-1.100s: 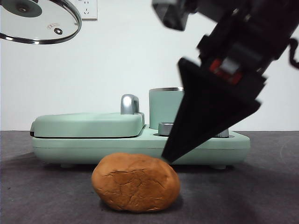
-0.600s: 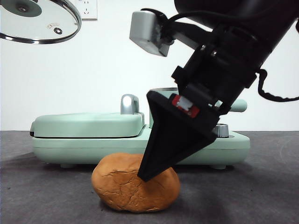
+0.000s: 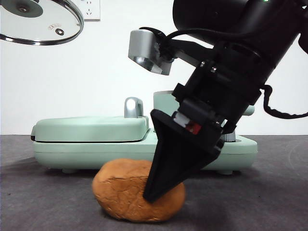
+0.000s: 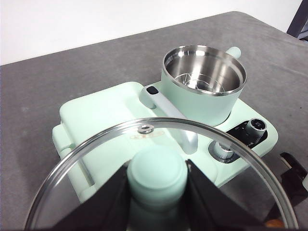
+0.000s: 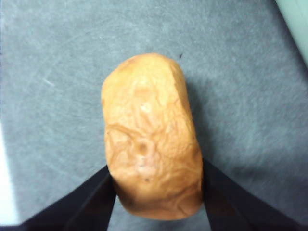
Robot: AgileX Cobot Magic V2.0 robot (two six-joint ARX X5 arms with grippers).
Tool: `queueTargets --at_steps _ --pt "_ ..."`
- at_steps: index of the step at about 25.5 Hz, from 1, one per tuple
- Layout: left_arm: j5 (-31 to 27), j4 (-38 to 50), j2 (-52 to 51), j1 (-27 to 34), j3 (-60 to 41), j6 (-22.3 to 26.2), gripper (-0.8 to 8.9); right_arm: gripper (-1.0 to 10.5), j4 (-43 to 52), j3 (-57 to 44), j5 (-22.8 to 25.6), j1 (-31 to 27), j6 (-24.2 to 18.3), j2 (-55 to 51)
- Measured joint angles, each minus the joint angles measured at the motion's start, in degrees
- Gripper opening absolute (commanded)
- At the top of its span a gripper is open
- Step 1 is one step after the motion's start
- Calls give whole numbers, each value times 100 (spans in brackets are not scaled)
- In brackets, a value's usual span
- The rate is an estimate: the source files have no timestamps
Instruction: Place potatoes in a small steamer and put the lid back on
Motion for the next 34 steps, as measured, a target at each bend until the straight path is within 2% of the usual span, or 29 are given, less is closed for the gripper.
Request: queueTargets --at_steps 3,5,8,10,13,20,34 --pt "0 9 0 0 0 0 16 192 -874 278 103 2 267 -385" --pt "0 24 0 0 0 0 16 192 -1506 654 323 -20 446 -815" --pt "0 37 0 0 0 -2 15 192 -2531 1373 372 -225 831 -1261" --pt "0 48 0 0 0 -2 16 192 -3064 1910 535 -485 1080 -1287" --pt "0 83 0 0 0 -4 16 193 -3167 2557 649 -1110 1279 -1161" --pt "0 203 0 0 0 -4 16 194 -3386 3497 649 -1882 1287 -363" --pt "0 203 0 0 0 -7 15 194 -3624 5687 649 -2461 909 1582"
